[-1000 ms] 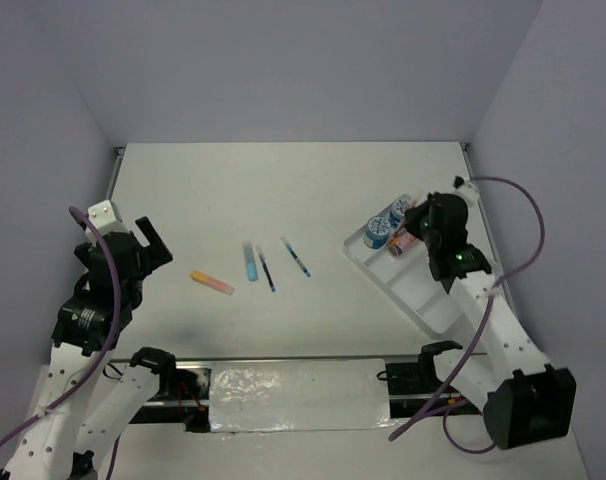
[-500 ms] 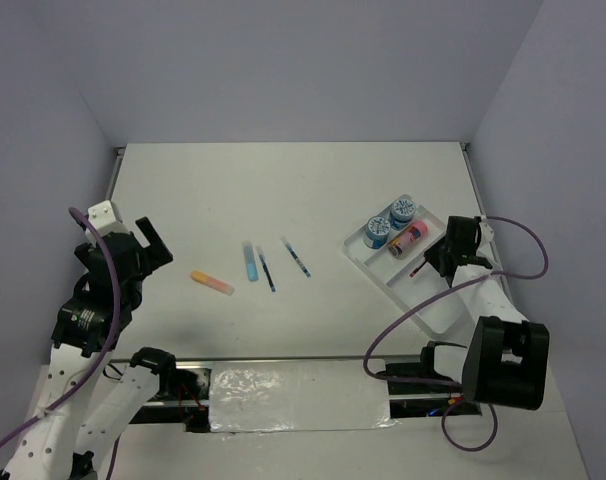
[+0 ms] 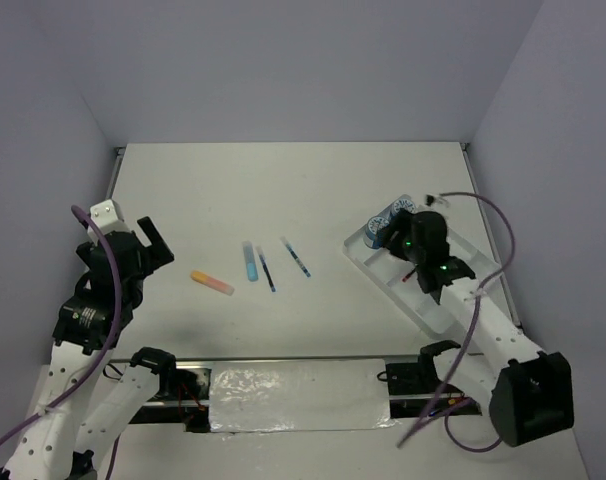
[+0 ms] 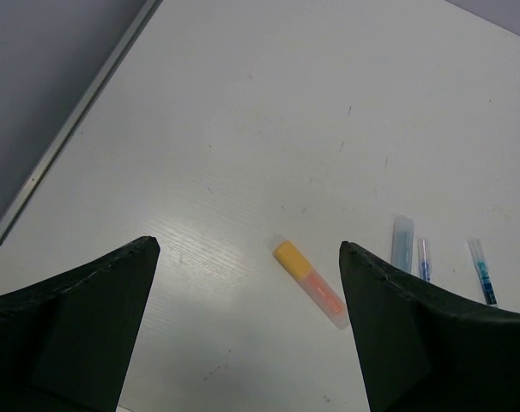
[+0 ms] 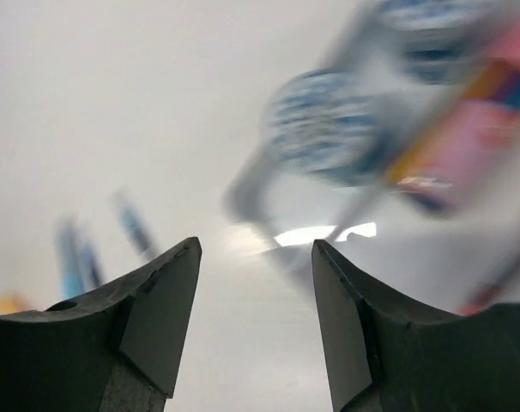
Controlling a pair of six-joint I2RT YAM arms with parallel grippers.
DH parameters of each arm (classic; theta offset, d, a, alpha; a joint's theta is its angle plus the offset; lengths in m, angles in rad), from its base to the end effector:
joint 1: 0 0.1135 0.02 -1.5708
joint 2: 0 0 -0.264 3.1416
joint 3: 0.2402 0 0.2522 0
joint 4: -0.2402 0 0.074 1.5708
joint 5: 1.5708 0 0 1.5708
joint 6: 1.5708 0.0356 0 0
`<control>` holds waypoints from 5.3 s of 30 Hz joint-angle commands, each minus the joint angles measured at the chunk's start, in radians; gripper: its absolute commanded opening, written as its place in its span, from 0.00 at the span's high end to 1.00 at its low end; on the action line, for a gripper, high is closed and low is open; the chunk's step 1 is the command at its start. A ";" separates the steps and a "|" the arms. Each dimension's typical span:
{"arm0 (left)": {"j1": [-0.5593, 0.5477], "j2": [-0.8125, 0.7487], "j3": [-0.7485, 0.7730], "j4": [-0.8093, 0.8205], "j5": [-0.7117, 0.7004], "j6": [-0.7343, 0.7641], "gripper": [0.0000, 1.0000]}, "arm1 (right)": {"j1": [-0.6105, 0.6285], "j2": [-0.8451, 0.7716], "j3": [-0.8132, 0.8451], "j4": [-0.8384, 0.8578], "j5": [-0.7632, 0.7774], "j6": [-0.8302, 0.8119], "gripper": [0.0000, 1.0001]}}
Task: Sort the stationery into containers
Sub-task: Place the pen in the storage box, then pick up the pen from the center of the board, then place the pen in the storage box, then pick up the pen from the center of the board, then place the pen in the storage box.
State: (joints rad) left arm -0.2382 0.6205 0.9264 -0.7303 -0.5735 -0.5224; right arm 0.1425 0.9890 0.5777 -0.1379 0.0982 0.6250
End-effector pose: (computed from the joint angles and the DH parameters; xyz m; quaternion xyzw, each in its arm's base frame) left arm 0.1167 -0.0085 0.3552 -0.2660 0.7760 0.0276 0.5712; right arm 0.2151 0.0273 0.2340 0.2315 0.8403 0.1431 0.4688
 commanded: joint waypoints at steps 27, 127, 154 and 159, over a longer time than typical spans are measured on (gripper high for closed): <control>-0.006 0.016 -0.006 0.051 0.015 0.025 0.01 | 0.651 1.065 0.866 -0.295 0.077 -0.418 0.57; -0.019 0.028 0.000 0.028 -0.026 0.007 0.01 | 0.528 0.367 0.220 0.207 0.081 0.160 1.00; -0.023 0.024 -0.003 0.032 -0.016 0.013 0.01 | -0.342 -0.032 -0.114 -0.095 -0.029 0.018 0.67; -0.023 0.025 -0.001 0.032 -0.016 0.013 0.01 | -0.340 -0.084 -0.099 -0.111 -0.077 -0.005 0.45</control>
State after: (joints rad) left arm -0.2569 0.6514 0.9218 -0.7380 -0.5919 -0.5243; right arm -0.1944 0.9546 0.4641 -0.2420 0.0589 0.6525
